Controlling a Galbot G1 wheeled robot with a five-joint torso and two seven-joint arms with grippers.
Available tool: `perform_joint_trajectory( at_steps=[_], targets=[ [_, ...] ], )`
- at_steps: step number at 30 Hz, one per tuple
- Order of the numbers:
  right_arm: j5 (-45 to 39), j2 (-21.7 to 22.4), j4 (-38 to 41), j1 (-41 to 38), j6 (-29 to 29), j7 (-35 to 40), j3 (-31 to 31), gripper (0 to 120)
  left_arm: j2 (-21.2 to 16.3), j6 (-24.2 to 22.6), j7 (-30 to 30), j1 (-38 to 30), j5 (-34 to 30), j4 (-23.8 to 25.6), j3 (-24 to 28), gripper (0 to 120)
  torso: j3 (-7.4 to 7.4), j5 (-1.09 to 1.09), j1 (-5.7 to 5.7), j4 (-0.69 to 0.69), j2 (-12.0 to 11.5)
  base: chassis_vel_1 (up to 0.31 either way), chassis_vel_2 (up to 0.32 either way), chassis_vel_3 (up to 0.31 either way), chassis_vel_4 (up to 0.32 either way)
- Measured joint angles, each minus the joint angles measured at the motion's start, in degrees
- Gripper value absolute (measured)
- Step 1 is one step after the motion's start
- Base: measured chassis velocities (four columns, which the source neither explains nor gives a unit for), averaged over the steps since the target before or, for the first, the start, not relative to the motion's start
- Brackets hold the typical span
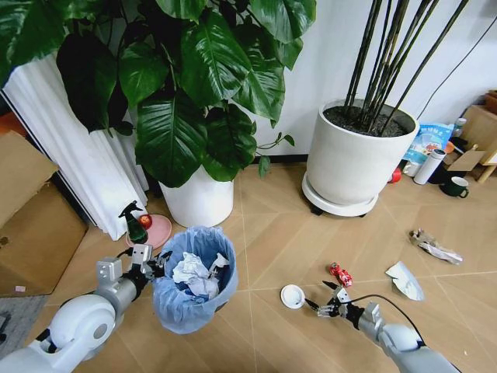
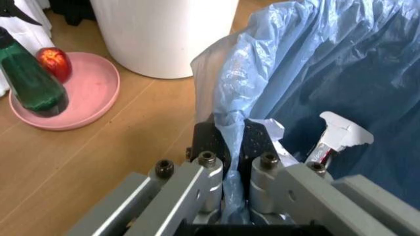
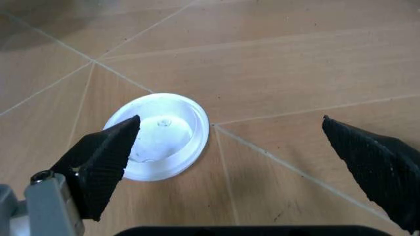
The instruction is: Pick up the trash bin and place the garbage on the floor into it.
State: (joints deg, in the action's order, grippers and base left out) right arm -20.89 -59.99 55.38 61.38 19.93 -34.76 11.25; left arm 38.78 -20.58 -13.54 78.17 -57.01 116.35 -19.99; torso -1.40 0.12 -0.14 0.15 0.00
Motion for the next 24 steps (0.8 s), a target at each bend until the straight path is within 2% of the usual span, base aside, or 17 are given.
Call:
perform_joint_trajectory(
  at_steps=[9,24],
  targets=[
    [-3.34,0.34,-2.78,-3.53,-2.21,1.76,-5.18,100,-0.05,-0.05,-0.18,-0.31,-0.26,0.04,0.04,0,0.00,-0.02,0.00,0.00,0.00,0.000,0.000,0.000,0.000],
    [-4.16,-0.97,-7.95,-8.51,-3.71,2.34,-11.11,98,-0.10,-0.11,-0.18,-1.43,-0.69,-0.43,0.39,0,0.00,-0.01,0.00,0.00,0.00,0.000,0.000,0.000,0.000]
  ],
)
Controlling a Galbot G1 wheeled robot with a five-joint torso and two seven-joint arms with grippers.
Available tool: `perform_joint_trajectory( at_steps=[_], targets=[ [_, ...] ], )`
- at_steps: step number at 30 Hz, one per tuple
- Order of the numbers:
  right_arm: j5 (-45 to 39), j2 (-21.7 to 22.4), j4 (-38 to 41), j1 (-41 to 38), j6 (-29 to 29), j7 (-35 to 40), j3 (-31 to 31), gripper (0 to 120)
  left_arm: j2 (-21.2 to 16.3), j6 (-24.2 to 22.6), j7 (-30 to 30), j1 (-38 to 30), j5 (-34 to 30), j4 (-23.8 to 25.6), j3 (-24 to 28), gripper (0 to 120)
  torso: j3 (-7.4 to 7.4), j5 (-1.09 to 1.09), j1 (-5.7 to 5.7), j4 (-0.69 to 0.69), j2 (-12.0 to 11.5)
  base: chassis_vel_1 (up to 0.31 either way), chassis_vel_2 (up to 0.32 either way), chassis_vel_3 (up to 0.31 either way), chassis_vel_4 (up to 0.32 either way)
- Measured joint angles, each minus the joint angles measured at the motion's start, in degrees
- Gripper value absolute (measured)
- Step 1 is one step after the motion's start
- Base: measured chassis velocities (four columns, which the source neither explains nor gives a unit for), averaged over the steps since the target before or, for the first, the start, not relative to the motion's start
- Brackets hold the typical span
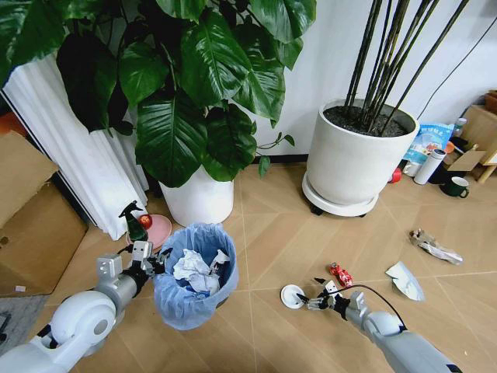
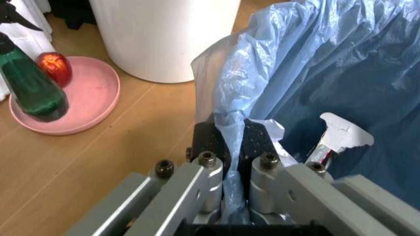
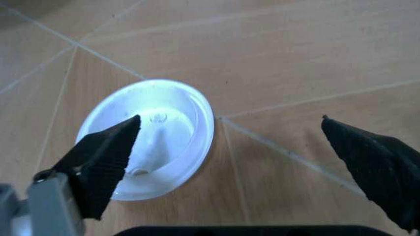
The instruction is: Pick up the trash bin and place the garbage on the floor into it.
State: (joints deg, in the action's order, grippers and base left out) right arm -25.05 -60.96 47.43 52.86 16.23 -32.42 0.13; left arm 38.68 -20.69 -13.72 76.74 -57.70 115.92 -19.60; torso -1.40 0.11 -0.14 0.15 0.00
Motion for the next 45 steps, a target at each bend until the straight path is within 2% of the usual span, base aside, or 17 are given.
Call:
perform_joint_trajectory(
  at_steps=[3,7,11,15,16,18,19,20,24,25,27,29,45],
  targets=[
    [0.56,-0.28,-1.11,-0.80,-0.25,0.00,-0.87,95,0.02,-0.01,0.00,-0.22,-0.12,-0.04,0.02,0,0.00,-0.01,0.00,0.00,0.00,0.000,0.000,0.000,0.000],
    [1.47,-0.69,-2.49,-2.06,-0.77,-0.05,-1.80,77,0.13,-0.02,0.00,-0.39,-0.19,-0.18,0.05,0,0.00,0.00,0.00,0.00,0.00,0.000,0.000,0.000,0.000],
    [1.52,-0.88,-2.66,-2.31,-0.87,0.03,-1.94,67,0.20,-0.03,0.00,-0.39,-0.19,-0.23,0.06,0,0.00,0.00,0.00,0.00,0.00,0.000,0.000,0.000,0.000],
    [1.52,-0.90,-2.64,-2.47,-0.89,0.09,-2.20,49,0.31,-0.03,0.00,-0.38,-0.19,-0.26,0.10,0,0.00,0.00,0.00,0.00,0.00,0.000,0.000,0.000,0.000],
    [1.52,-0.90,-2.64,-2.47,-0.89,0.09,-2.20,49,0.31,-0.03,0.00,-0.38,-0.19,-0.26,0.10,0,0.00,0.00,0.00,0.00,0.00,0.000,0.000,0.000,0.000],
    [1.51,-0.88,-2.61,-2.49,-0.89,0.09,-2.24,42,0.31,-0.03,-0.01,-0.38,-0.19,-0.25,0.11,0,0.00,0.00,0.00,0.00,0.00,0.000,0.000,0.000,0.000],
    [1.49,-0.88,-2.58,-2.51,-0.89,0.09,-2.27,35,0.31,-0.03,-0.01,-0.38,-0.19,-0.25,0.12,0,0.00,0.00,0.00,0.00,0.00,0.000,0.000,0.000,0.000],
    [1.49,-0.88,-2.58,-2.51,-0.89,0.09,-2.27,35,0.31,-0.03,-0.01,-0.38,-0.19,-0.25,0.12,0,0.00,0.00,0.00,0.00,0.00,0.000,0.000,0.000,0.000],
    [1.36,-0.99,-2.45,-2.66,-0.89,0.07,-2.56,19,0.27,-0.03,-0.04,-0.36,-0.19,-0.26,0.12,0,0.00,0.00,0.00,0.00,0.00,0.000,0.000,0.000,0.000],
    [1.36,-0.99,-2.45,-2.66,-0.89,0.07,-2.56,19,0.27,-0.03,-0.04,-0.36,-0.19,-0.26,0.12,0,0.00,0.00,0.00,0.00,0.00,0.000,0.000,0.000,0.000],
    [1.15,-1.00,-2.41,-2.81,-0.89,0.00,-2.88,6,0.23,-0.03,-0.06,-0.37,-0.20,-0.26,0.11,0,0.00,0.00,0.00,0.00,0.00,0.000,0.000,0.000,0.000],
    [0.94,-0.98,-2.40,-2.89,-0.88,-0.08,-3.12,0,0.23,-0.04,-0.07,-0.38,-0.20,-0.26,0.11,0,0.00,0.00,0.00,0.00,0.00,0.000,0.000,0.000,0.000],
    [-0.58,-1.00,-2.08,-2.53,-0.92,-0.27,-3.01,0,0.31,-0.03,-0.04,0.13,-0.14,-0.33,0.09,0,0.00,-0.01,0.00,0.00,0.00,0.000,0.000,0.000,0.000]
  ],
)
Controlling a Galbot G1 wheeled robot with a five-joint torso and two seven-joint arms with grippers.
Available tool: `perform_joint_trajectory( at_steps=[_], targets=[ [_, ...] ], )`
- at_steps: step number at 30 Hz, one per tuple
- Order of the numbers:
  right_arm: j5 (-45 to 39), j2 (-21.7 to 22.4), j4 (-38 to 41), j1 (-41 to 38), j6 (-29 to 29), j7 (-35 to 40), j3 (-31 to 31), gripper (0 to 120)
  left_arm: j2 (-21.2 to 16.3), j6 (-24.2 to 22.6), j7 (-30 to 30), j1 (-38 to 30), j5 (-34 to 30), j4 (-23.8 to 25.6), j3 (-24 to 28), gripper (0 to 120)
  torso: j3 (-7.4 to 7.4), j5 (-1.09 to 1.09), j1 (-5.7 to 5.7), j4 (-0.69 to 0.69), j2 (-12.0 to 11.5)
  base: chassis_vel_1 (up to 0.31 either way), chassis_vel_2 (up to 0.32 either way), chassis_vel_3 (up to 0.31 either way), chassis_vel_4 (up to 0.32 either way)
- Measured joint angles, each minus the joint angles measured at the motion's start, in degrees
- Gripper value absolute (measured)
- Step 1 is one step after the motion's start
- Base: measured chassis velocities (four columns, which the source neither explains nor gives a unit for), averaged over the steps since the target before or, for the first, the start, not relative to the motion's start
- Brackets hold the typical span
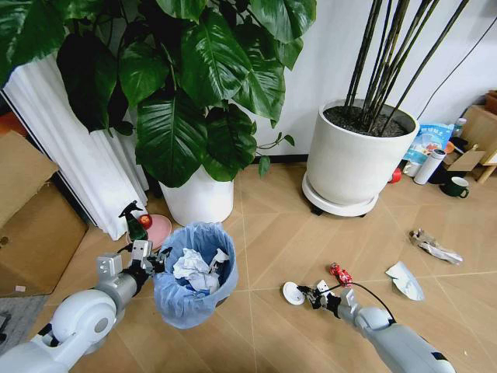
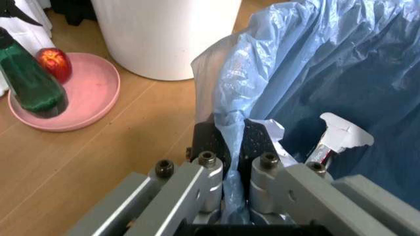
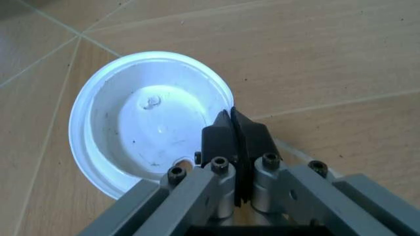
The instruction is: Pick up the trash bin and place the garbage on the floor into it.
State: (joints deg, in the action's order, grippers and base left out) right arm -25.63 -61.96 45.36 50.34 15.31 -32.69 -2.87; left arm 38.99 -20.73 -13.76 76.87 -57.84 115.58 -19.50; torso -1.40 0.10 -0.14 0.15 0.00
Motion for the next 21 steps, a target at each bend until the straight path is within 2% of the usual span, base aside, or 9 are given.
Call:
perform_joint_trajectory(
  at_steps=[13,16,21],
  targets=[
    [-2.14,2.66,5.77,1.42,0.35,-0.71,3.71,0,-0.32,0.01,0.15,-0.41,0.16,-0.71,0.48,0,0.00,0.00,0.00,0.01,0.00,0.000,0.000,0.000,0.000],
    [-3.11,3.79,10.67,2.57,2.84,-3.82,9.40,0,-1.79,0.02,0.64,-1.63,-0.01,-2.07,2.46,0,0.00,0.02,0.00,-0.02,0.00,0.000,0.000,0.000,0.000],
    [-5.85,5.66,17.29,2.80,7.71,-8.64,14.48,0,-2.72,-0.01,1.18,-5.99,-0.48,-4.35,6.62,0,0.00,0.03,0.00,0.02,0.00,0.000,0.000,0.000,0.000]
  ],
)
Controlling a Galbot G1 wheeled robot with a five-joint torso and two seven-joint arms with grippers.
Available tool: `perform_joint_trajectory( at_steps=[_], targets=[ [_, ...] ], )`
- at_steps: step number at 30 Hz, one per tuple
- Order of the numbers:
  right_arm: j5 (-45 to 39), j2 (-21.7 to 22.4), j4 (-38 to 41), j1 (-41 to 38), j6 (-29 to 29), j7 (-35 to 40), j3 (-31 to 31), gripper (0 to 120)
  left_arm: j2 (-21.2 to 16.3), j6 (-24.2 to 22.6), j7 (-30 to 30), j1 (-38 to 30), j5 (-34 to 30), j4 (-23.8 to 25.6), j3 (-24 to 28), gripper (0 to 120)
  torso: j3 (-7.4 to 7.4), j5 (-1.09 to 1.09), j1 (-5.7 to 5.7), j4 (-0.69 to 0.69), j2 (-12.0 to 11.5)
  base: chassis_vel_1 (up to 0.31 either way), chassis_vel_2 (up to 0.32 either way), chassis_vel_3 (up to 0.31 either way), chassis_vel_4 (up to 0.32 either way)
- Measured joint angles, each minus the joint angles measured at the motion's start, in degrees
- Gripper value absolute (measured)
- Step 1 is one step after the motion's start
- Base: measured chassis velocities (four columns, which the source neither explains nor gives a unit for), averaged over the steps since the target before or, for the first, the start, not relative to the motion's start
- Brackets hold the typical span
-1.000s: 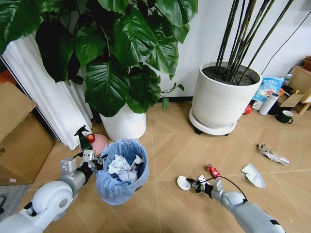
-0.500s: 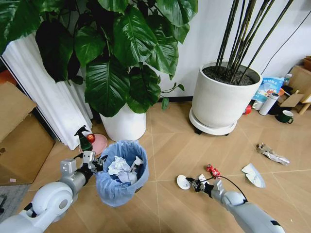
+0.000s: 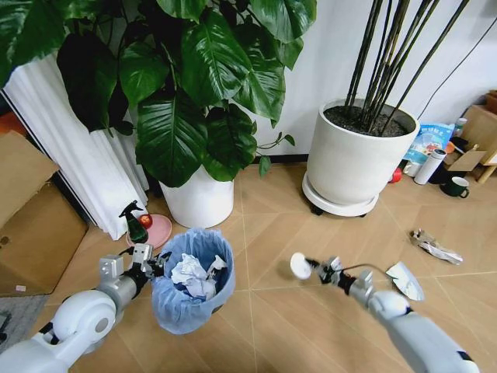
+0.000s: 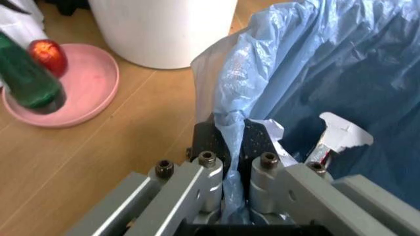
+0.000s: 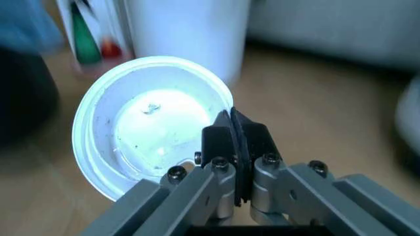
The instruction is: Pick up the trash bin and place the garbage on the floor into it.
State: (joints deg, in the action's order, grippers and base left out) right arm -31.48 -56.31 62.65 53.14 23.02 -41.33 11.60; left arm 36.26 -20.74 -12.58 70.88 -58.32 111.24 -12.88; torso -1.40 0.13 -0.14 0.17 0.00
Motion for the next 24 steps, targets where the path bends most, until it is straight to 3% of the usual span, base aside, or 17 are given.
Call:
perform_joint_trajectory(
  at_steps=[6,9,13,19,24],
  targets=[
    [-9.82,3.20,11.16,-0.49,1.41,-3.73,0.17,0,0.12,-0.02,0.27,-6.90,-0.75,-1.72,7.51,0,0.00,0.00,0.00,-0.03,0.00,0.000,0.000,0.000,0.000],
    [-15.38,5.43,18.12,-2.00,1.25,-4.30,-2.29,0,1.30,-0.03,0.24,-13.14,-1.61,-3.01,14.01,0,0.00,-0.04,0.00,0.00,0.00,0.000,0.000,0.000,0.000],
    [-18.77,6.85,21.71,-5.41,1.12,-4.52,-6.95,0,3.34,-0.03,0.25,-18.47,-1.89,-4.57,19.39,0,0.00,-0.01,0.00,-0.01,0.00,0.000,0.000,0.000,0.000],
    [-22.02,7.10,21.76,-12.97,1.43,-6.42,-17.30,0,6.77,-0.05,0.10,-24.82,-2.40,-6.77,25.30,0,0.00,-0.02,0.00,-0.02,0.00,0.000,0.000,0.000,0.000],
    [-22.49,6.18,19.85,-15.97,0.78,-7.92,-22.79,0,7.73,-0.40,-0.77,-25.75,-2.97,-6.58,26.02,0,-0.01,-0.05,0.00,-0.05,0.00,0.000,0.000,0.000,0.000]
  ],
)
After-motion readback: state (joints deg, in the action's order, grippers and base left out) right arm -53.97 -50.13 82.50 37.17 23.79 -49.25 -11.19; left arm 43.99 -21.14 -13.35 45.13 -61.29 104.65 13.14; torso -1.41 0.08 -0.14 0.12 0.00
